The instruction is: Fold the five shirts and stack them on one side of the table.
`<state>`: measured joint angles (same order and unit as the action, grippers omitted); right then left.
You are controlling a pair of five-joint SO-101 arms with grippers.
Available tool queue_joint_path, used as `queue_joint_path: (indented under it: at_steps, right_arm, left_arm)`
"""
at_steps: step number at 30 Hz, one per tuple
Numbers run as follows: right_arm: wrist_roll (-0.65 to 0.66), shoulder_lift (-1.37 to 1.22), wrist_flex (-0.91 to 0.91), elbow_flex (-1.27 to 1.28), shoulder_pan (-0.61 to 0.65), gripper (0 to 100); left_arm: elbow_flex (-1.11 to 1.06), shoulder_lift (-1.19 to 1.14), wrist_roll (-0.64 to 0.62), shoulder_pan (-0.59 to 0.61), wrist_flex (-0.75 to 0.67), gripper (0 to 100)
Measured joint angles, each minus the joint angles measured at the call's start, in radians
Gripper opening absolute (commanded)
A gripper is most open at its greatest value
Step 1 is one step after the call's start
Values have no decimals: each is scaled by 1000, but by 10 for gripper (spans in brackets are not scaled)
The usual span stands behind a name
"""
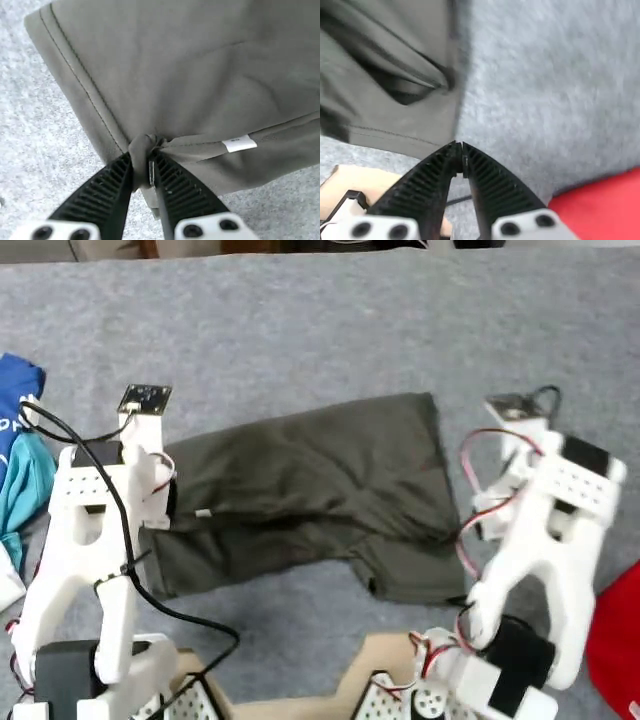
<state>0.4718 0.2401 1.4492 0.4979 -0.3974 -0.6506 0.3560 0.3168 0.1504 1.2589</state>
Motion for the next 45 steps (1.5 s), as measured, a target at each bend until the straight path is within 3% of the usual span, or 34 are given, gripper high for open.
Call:
queue_joint_path:
  at_steps: [5, 10, 21, 25, 37, 43, 45]
  right_arm:
    - [-68, 12, 2, 68, 255, 124]
    - [-152, 12, -12, 103, 408, 122]
    - [-163, 12, -132, 164, 417, 166]
    - [-117, 12, -175, 164, 417, 227]
    - [20, -224, -269, 117, 417, 224]
    - [21, -295, -265, 55, 407, 41]
    - [21, -295, -244, 46, 407, 23]
  left_arm:
    - [0, 0, 0, 0, 0, 19]
    - [0, 0, 0, 0, 0, 19]
    - [0, 0, 0, 0, 0, 19]
    - [0, 0, 0, 0, 0, 19]
    - [0, 0, 0, -8, 0, 19]
    - [0, 0, 0, -8, 0, 19]
    - [0, 0, 0, -8, 0, 19]
